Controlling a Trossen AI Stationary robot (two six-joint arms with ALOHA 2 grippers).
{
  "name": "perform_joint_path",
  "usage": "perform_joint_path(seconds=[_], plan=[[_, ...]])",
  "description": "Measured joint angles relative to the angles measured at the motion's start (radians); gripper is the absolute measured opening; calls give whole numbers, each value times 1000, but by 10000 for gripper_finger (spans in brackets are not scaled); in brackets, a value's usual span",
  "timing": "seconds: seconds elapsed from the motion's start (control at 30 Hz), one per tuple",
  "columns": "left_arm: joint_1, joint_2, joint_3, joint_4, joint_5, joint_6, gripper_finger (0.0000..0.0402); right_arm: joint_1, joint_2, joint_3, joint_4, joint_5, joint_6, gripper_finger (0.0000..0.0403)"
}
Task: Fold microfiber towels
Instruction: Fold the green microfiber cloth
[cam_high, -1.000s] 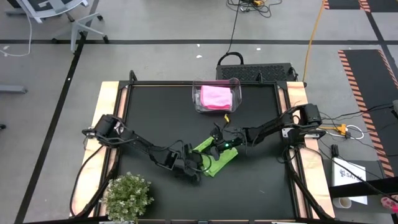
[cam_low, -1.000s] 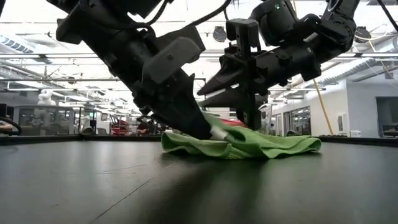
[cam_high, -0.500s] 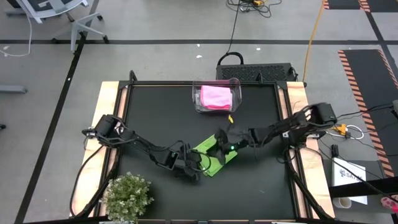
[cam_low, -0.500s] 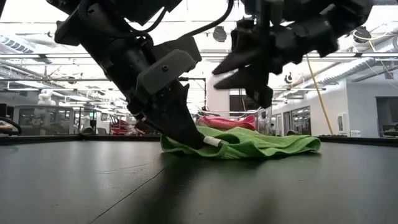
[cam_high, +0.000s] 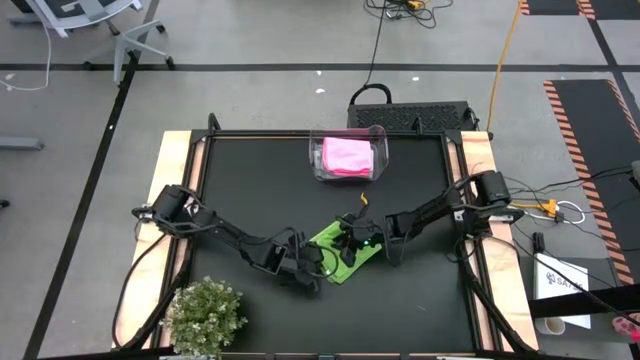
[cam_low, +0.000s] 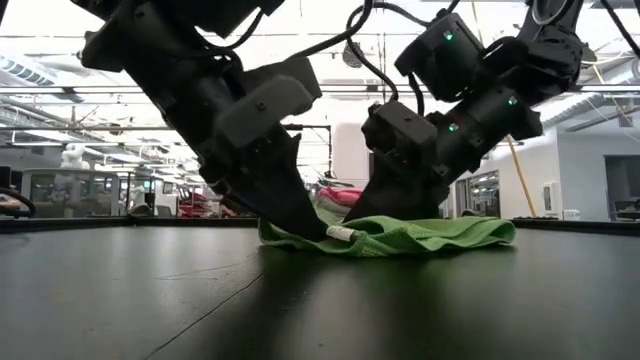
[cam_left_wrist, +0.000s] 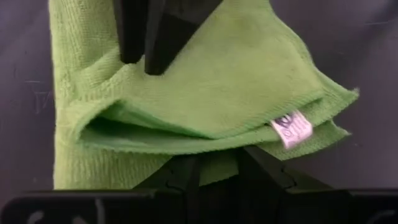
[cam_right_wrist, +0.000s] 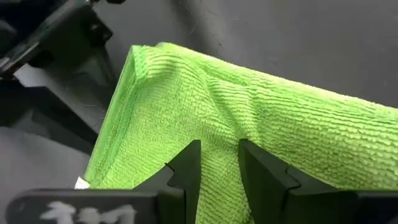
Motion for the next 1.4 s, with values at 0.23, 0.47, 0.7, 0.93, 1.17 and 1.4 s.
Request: perform_joint_path(seconds=[0.23, 0.47, 0.7, 0.93, 1.17, 1.4], plan=[[-75, -87, 0, -63, 99, -97, 108, -18, 21, 1, 26, -17, 1, 98], [-94, -200, 9, -32, -250, 44, 108, -20, 23, 1, 50, -28, 9, 98], [-19, -72, 4, 88, -117, 44, 76, -20, 23, 0, 58, -28, 20, 98], [-15, 19, 5, 127, -48, 32, 8, -20, 24, 0, 91, -29, 29, 98], [-22, 86, 10, 127, 4, -89, 13, -21, 13, 0, 132, -68, 29, 98], [-43, 87, 8, 145, 12, -101, 8, -28, -94, 0, 169, -49, -105, 96]])
